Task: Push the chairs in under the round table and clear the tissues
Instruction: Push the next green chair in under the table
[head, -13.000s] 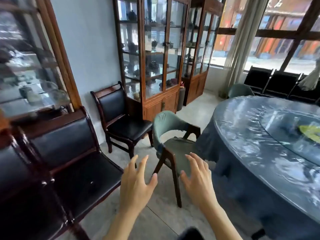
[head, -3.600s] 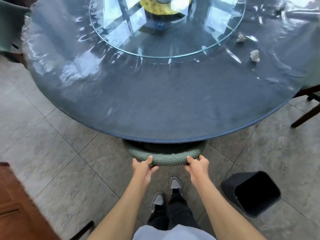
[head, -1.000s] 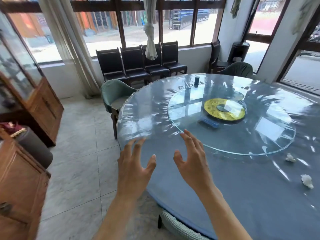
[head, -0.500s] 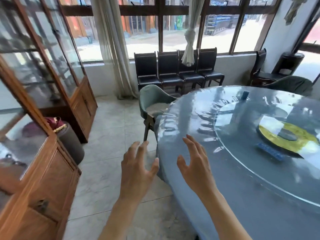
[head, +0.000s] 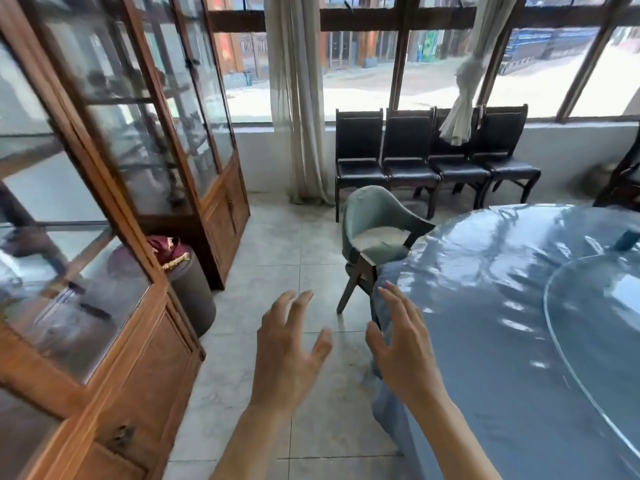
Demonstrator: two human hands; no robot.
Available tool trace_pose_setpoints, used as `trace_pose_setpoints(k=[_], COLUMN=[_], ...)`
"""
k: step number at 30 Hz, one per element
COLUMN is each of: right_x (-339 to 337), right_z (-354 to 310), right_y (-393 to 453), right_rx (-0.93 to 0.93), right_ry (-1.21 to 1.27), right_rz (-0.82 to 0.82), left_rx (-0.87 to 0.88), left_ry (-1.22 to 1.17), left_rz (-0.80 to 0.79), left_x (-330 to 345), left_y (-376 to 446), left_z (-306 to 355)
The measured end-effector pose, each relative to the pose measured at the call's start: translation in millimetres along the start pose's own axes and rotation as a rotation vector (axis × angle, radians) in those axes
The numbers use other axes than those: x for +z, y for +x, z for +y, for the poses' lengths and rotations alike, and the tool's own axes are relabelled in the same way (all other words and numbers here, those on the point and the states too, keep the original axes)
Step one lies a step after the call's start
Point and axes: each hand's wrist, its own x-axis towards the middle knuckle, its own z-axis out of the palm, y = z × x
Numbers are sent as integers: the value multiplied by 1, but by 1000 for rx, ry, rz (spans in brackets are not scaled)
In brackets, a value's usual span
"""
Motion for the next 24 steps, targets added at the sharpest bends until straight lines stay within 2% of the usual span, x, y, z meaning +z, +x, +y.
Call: trace_pose_setpoints(k=[15, 24], right_x=[112, 209], right_z=[61, 71], right_y=[291, 441], right_rx=[-43, -77], right_ry=[17, 1], right_rz=[-58, -85], left_rx=[-87, -111], left_ry=[55, 40], left_rz=[14, 29], left_x=[87, 112], left_y=[277, 427], left_z=[-69, -152])
